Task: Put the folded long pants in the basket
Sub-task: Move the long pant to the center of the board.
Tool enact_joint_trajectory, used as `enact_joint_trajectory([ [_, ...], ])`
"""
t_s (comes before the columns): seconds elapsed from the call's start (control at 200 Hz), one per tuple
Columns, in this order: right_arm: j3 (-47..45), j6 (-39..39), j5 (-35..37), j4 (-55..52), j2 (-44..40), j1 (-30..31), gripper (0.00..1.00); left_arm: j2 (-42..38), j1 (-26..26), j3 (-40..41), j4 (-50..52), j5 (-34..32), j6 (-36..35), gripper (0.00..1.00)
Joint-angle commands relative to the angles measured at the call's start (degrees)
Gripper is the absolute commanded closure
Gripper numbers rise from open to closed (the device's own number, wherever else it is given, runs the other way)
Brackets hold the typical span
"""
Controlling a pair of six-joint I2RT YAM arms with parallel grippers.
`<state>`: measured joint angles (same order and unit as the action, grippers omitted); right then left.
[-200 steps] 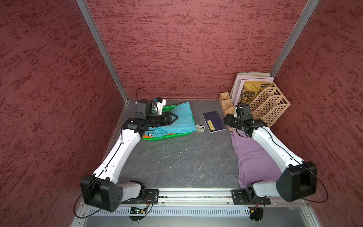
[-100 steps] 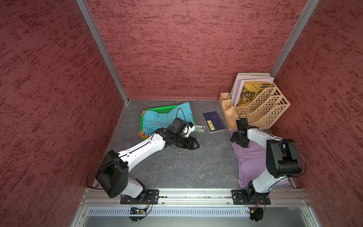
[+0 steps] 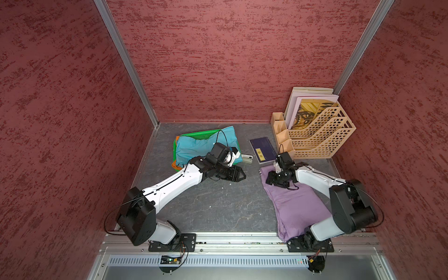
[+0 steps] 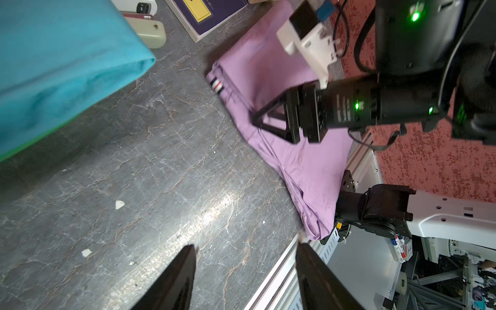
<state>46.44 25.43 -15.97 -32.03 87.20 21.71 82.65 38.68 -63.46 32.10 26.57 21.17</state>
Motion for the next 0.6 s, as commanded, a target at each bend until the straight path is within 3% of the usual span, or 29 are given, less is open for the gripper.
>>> enact_joint_trajectory([
  [0.0, -1.62, -3.42, -12.21, -6.53, 0.78, 6.24, 0.42, -1.50, -1.01, -1.27, 0.12, -0.29, -0.55, 0.37],
  [0.1, -1.55, -3.63, -16.75, -2.89, -2.25, 10.84, 0.41, -1.44, -1.75, -2.09, 1.00, -0.19, -0.86, 0.37],
  [0.195, -1.47, -3.29, -20.57, 1.27, -7.40, 11.20, 0.36, -2.12, -2.45, -2.51, 1.89, -0.14, -0.98, 0.37],
  [0.28, -0.91, -3.42, -14.04, 1.34, -11.14, 10.24, 0.32, -3.34, -3.22, -2.22, 2.48, 0.10, -1.21, 0.37],
  [0.346, 0.19, -1.88, -5.12, -0.88, -10.53, 7.70, 0.33, -4.24, -3.99, -1.65, 2.77, 0.12, -1.21, 0.36],
  [0.511, 4.20, 0.80, 4.60, -1.16, 0.24, 2.98, 0.46, -6.16, -6.04, 0.31, 3.06, 0.49, -0.35, 0.36],
  [0.596, 5.93, 1.55, 4.07, 1.19, 5.85, 3.11, 0.55, -6.83, -7.08, 1.16, 3.55, 0.50, 0.80, 0.36],
])
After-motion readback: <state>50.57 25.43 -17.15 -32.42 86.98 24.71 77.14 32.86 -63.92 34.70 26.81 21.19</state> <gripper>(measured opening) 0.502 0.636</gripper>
